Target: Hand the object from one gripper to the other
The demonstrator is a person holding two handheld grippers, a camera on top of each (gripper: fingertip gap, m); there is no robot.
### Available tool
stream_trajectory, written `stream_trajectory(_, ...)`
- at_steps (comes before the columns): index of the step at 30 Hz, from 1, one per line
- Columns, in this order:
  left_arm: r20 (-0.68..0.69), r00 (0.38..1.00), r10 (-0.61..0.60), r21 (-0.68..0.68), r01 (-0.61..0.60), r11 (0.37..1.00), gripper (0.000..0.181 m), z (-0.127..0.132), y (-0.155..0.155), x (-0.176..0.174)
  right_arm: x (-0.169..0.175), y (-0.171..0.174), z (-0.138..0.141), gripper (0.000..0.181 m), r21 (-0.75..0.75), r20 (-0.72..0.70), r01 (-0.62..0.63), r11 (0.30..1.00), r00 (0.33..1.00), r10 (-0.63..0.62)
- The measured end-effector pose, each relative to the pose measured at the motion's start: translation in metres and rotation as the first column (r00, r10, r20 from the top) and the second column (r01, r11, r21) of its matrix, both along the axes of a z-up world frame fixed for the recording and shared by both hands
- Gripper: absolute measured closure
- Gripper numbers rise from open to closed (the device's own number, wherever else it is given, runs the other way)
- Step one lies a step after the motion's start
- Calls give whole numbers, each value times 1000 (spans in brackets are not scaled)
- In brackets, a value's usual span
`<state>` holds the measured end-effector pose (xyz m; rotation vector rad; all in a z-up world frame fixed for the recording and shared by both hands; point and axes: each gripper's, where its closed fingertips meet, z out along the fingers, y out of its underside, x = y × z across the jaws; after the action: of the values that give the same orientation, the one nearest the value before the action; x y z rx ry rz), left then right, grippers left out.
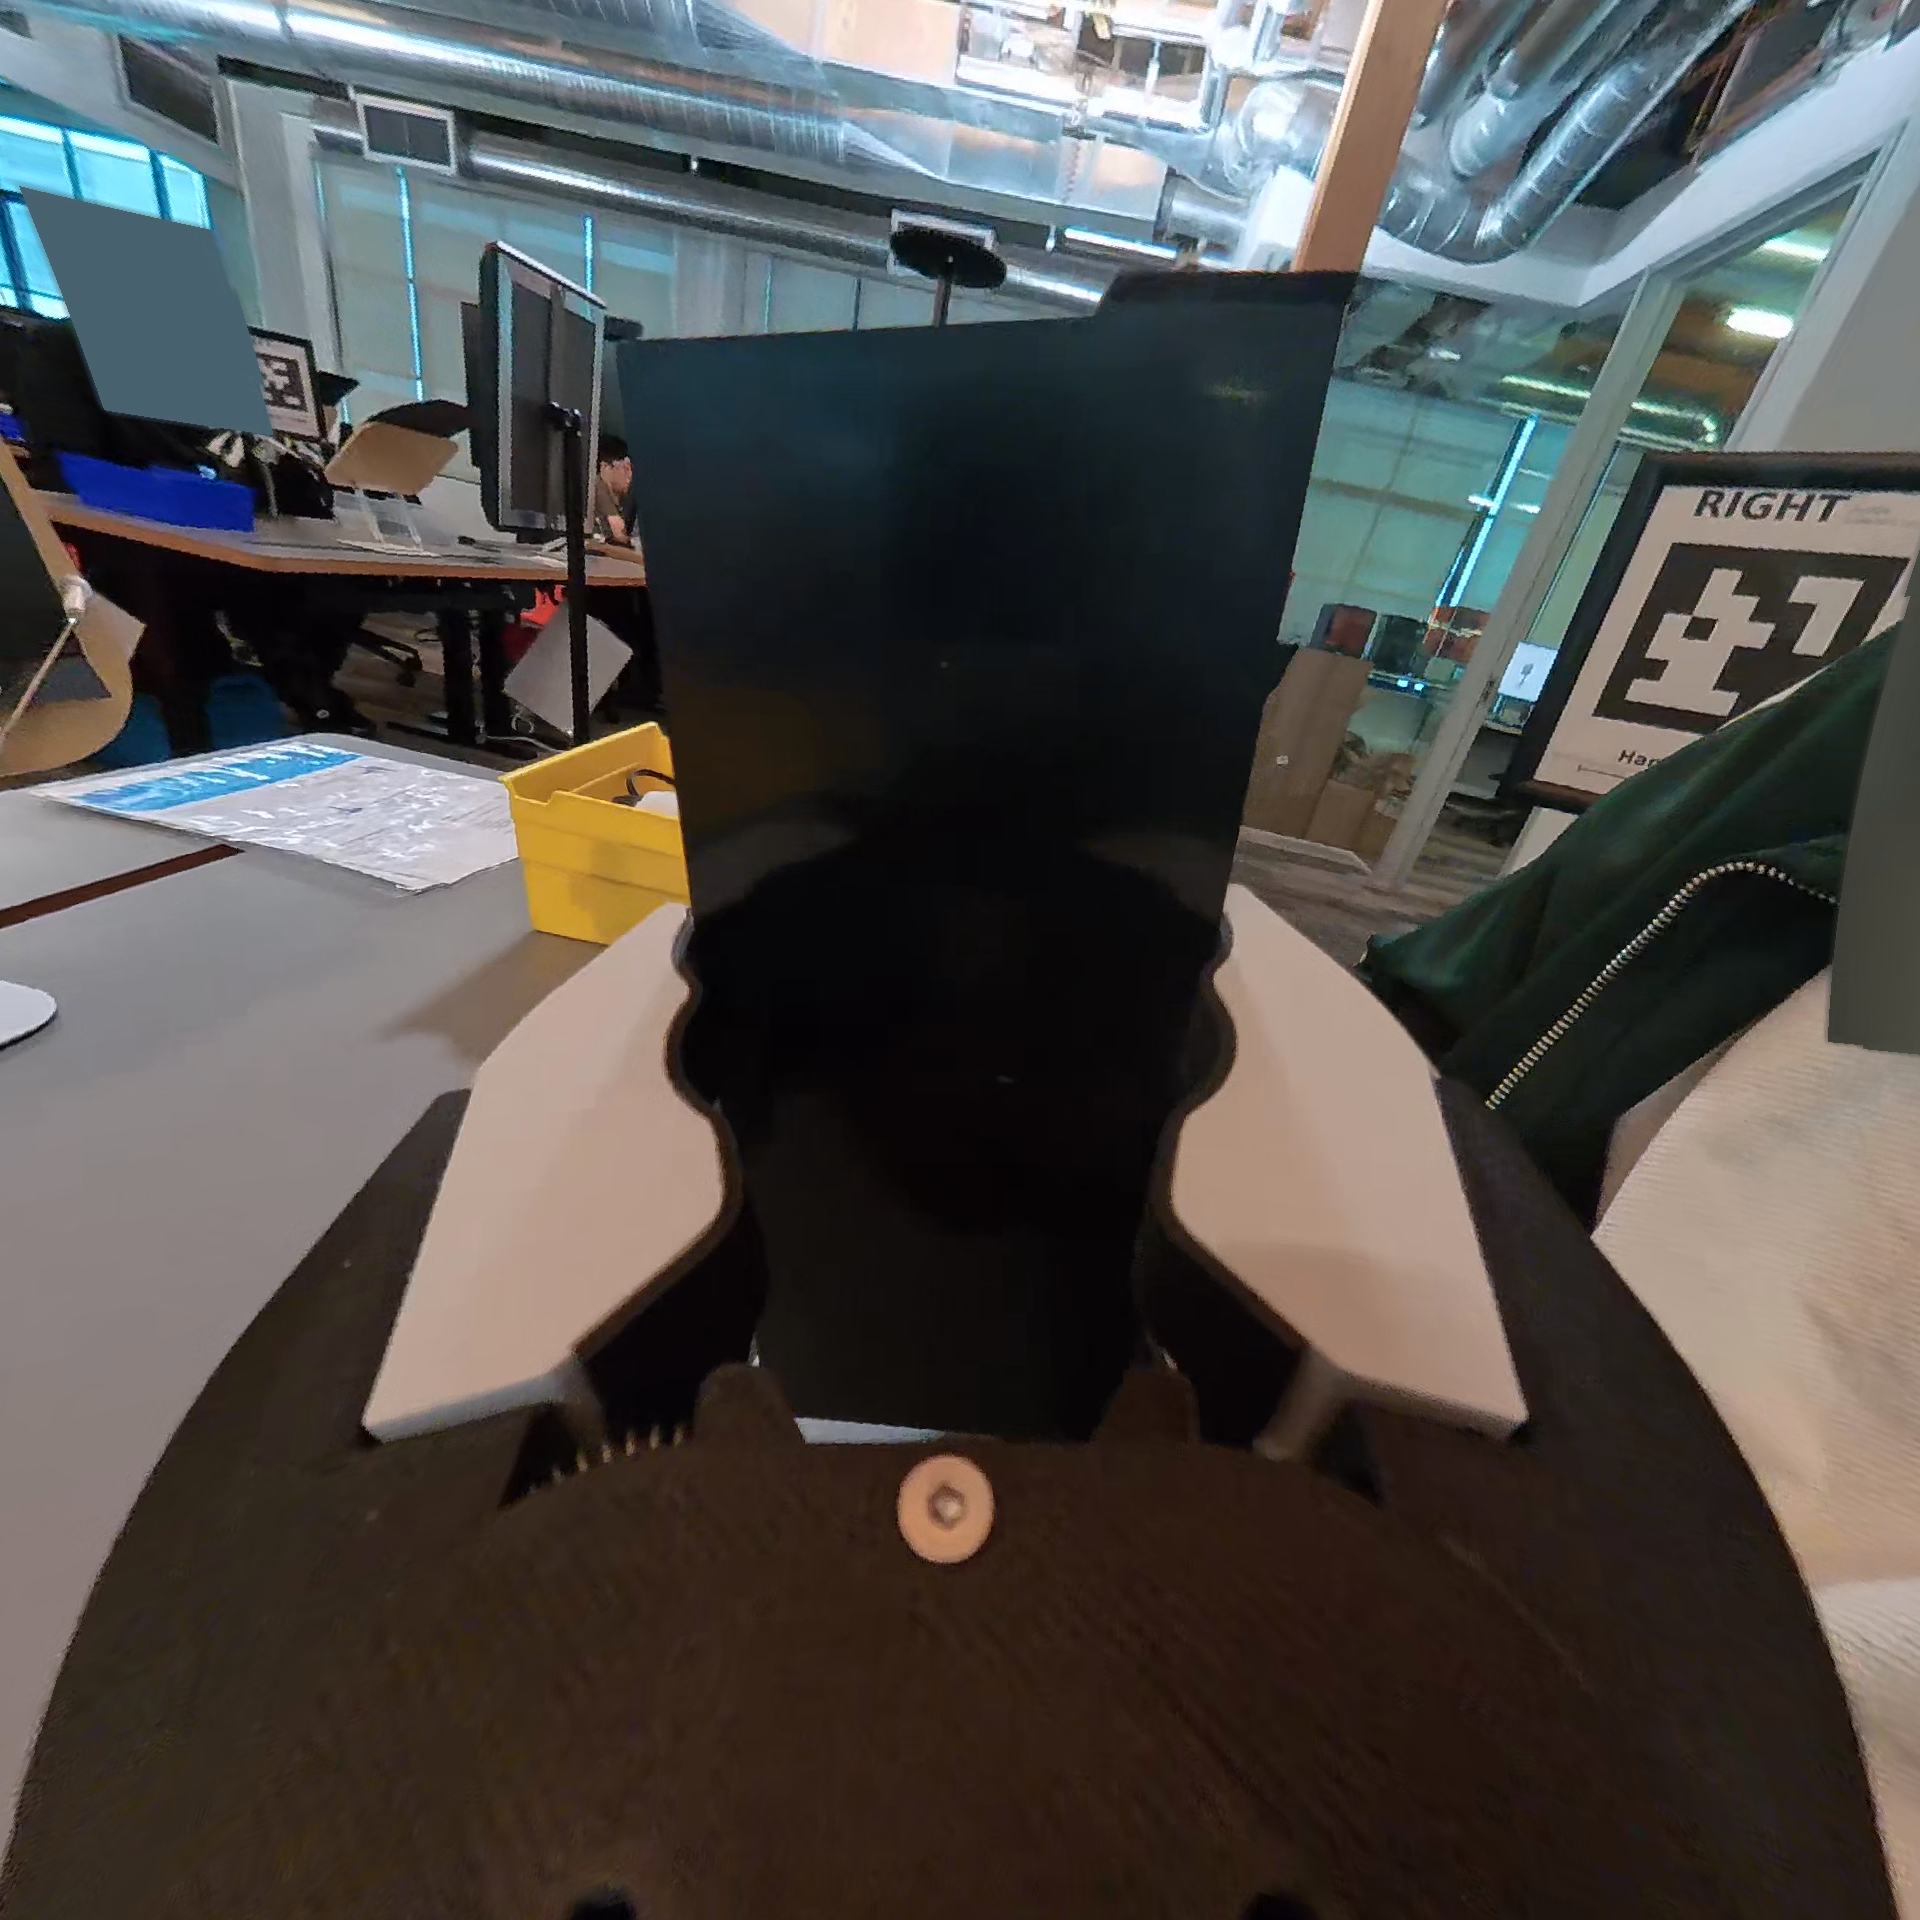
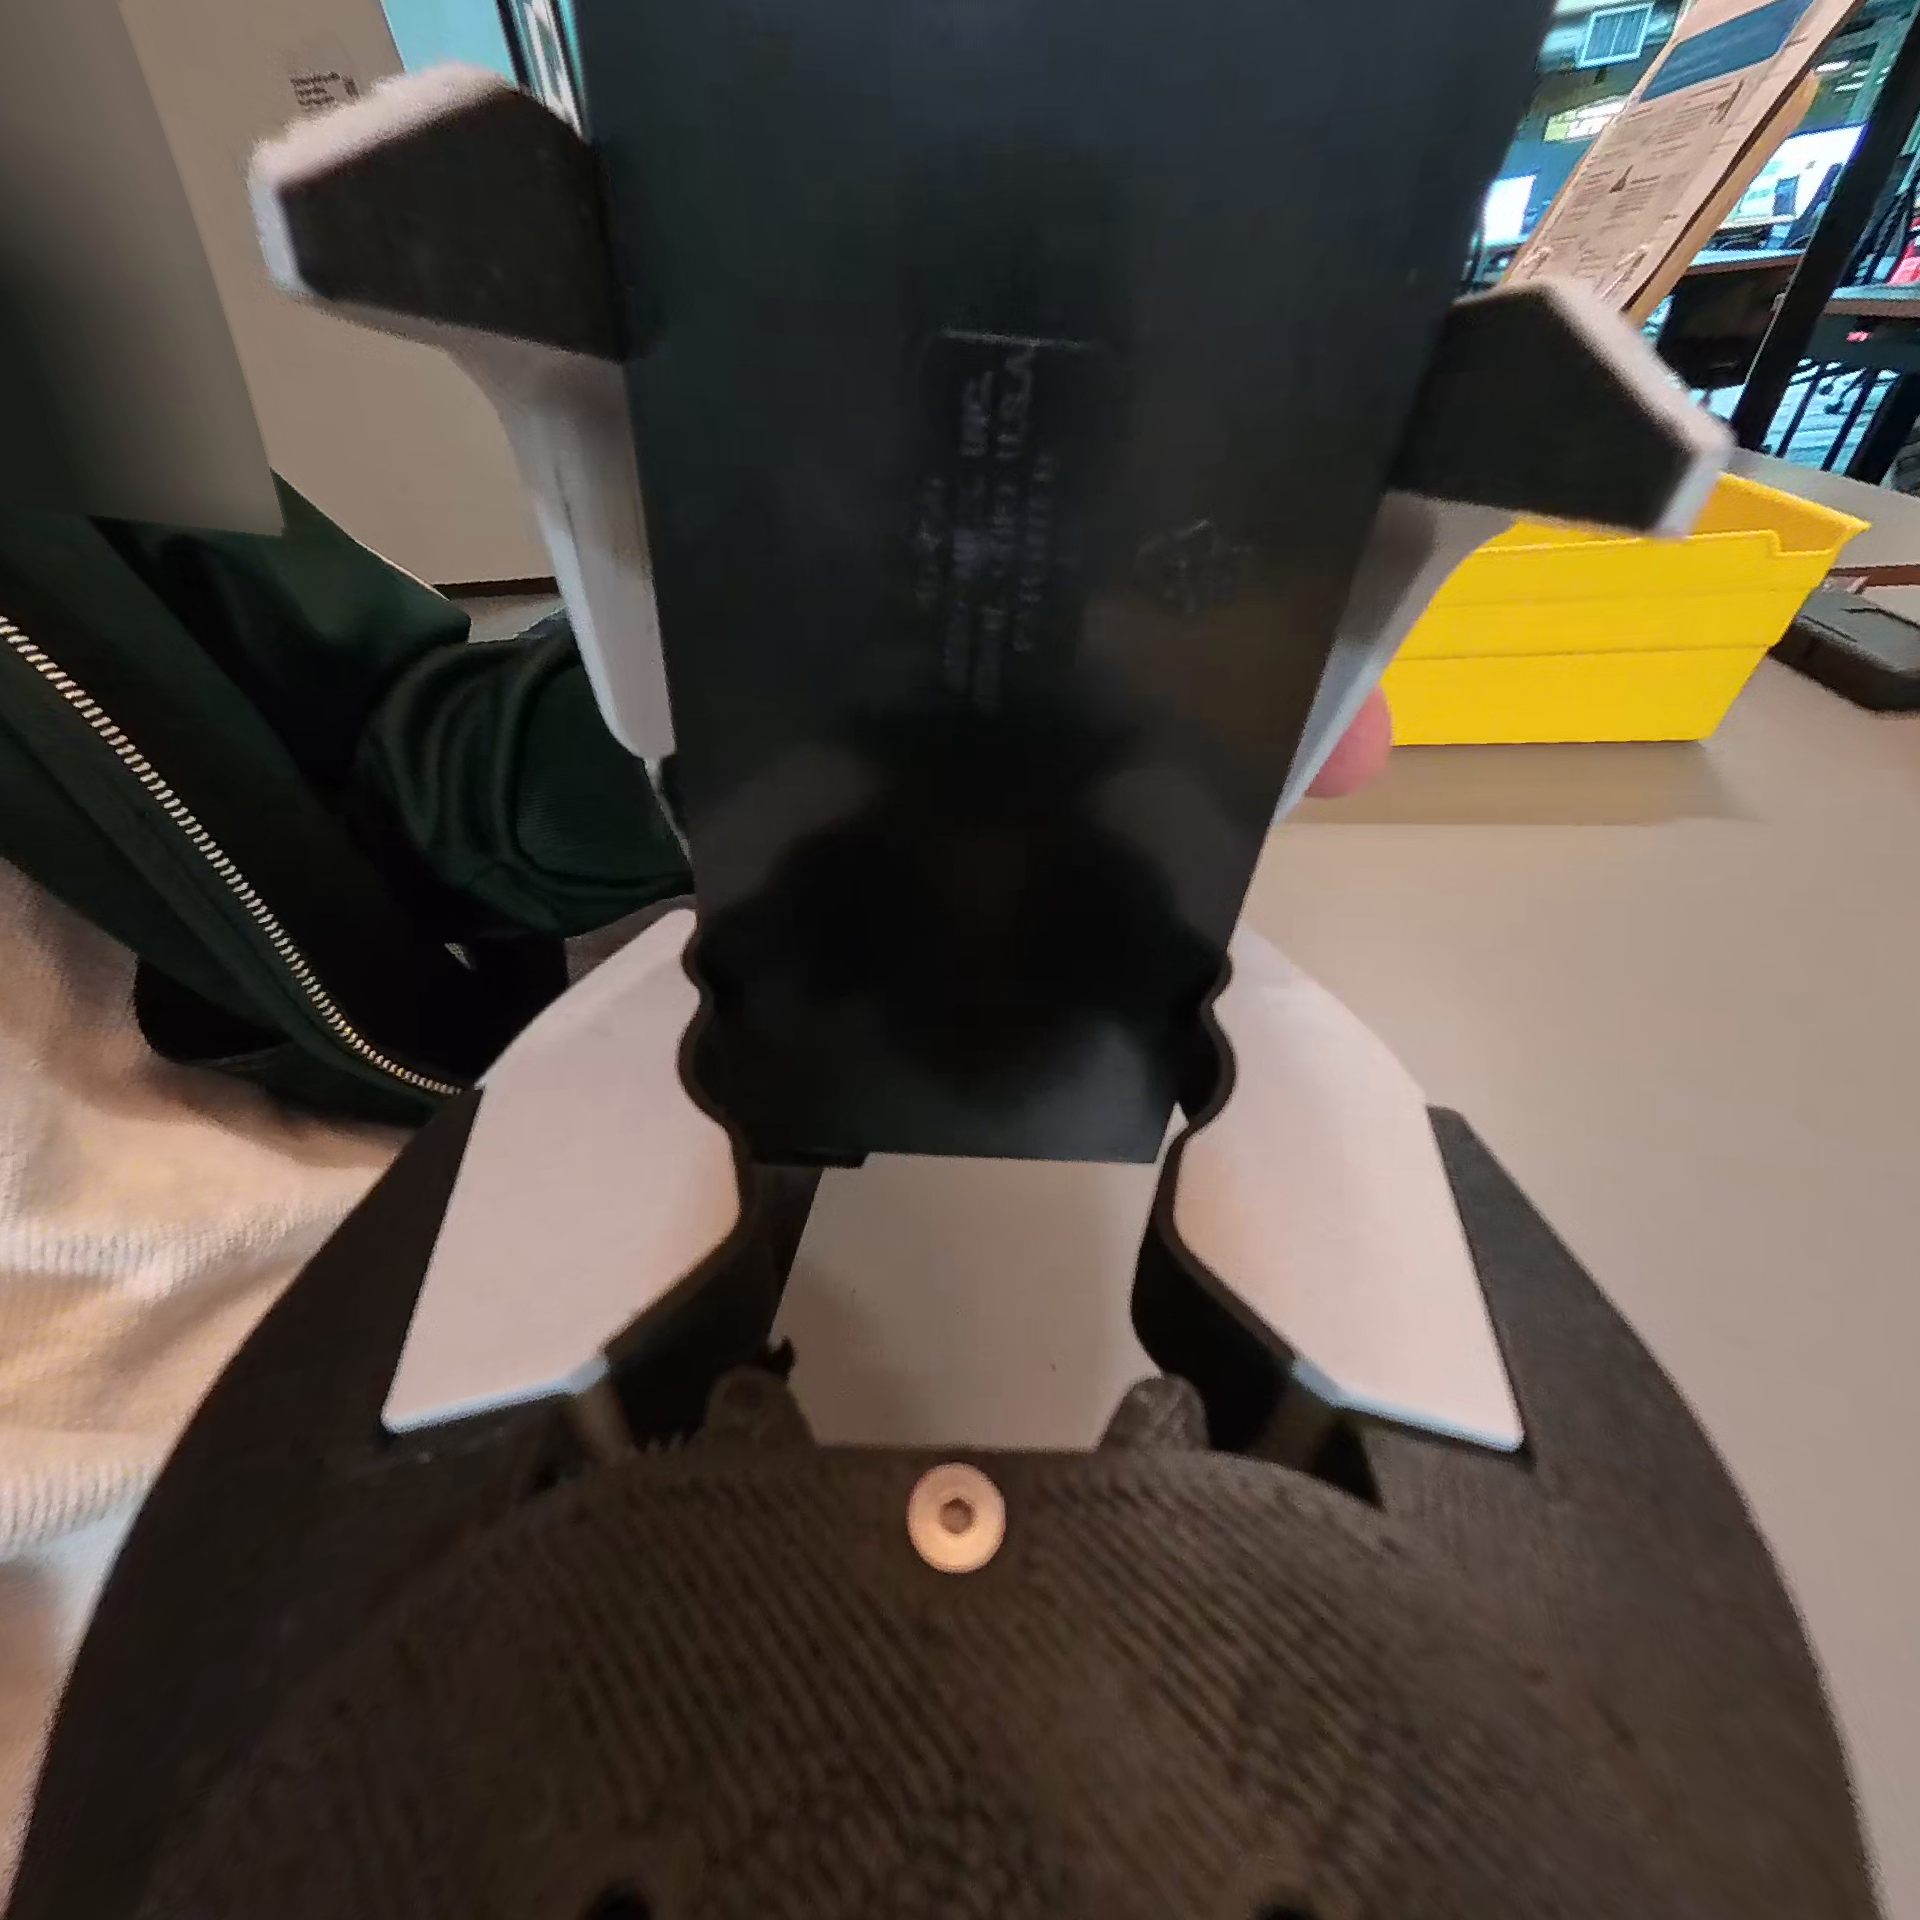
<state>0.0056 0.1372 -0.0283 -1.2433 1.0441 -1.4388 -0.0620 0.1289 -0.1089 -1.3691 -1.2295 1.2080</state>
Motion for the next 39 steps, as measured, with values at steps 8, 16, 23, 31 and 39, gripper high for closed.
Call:
stream_trajectory(8, -40, 997, 62, 23, -61, 998, 91, -4, 6, 1, 1, 8, -3, 74, 37, -3, 42, 998, 999, -42)
stream_trajectory(16, -294, 734, 612, 424, -474, 772, 91, -40, 76, -37, 71, 76, 18, 86, -82, -93, 342, 936, 933, -349)
stream_trajectory(23, -398, 315, 862, 851, -224, 475, 90, -82, 102, -61, 75, 74, 30, 123, -94, 103, 413, 906, 909, -404)
stream_trajectory(31, -404, 301, 864, 893, -73, 444, 90, -97, 86, -36, 55, 65, 0, 150, -144, 246, 396, 907, 902, -355)
stream_trajectory(39, -393, 287, 873, 903, -55, 425, 89, -101, 87, -33, 47, 57, -2, 179, -189, 204, 339, 922, 932, -301)
